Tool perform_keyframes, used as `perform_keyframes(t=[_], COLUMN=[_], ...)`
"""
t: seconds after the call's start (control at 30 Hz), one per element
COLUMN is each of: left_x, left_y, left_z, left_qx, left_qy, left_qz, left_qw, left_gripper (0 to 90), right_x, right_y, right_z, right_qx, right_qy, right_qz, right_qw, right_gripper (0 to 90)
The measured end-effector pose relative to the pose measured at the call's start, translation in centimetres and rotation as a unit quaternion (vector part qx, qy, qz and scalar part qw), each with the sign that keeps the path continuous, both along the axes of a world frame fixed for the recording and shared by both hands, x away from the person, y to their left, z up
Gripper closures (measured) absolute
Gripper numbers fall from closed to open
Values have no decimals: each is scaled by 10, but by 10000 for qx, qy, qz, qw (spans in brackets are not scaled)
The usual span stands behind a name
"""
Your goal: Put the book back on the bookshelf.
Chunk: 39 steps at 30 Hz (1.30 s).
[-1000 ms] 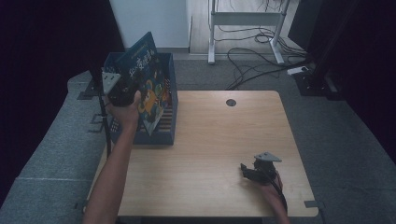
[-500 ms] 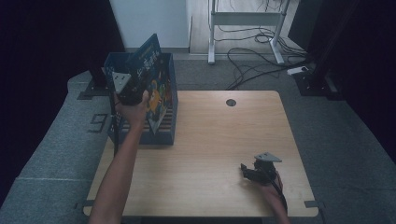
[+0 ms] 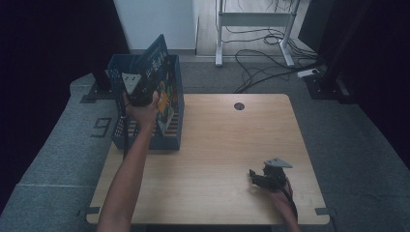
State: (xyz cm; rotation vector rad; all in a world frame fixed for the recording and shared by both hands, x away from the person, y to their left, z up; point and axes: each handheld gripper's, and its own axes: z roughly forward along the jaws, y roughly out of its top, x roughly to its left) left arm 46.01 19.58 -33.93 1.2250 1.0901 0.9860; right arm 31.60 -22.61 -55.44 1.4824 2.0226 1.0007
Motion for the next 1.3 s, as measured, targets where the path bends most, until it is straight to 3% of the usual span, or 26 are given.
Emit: perform_keyframes(t=[0.07,0.5,0.87,1.3], left_x=[1,13,15,8], left_y=[-3,-5,-3,-6], left_z=[-2,-14,-13,-10], left_qx=[61,-61,-114,-209], left_qy=[-27,107,73,-210], left_qz=[-8,55,66,179], left_qw=[10000,9999,9999,9994], left_gripper=[817,816,816,818], right_x=[0,0,0,0], right_y=[0,-2,-2,-2], right_z=[0,0,0,0], right_qx=[7,80,103,87], right_qy=[3,12,11,3], right_qz=[0,-7,-8,-7], right_qw=[10000,10000,9999,10000], right_gripper=[252,253,253,253])
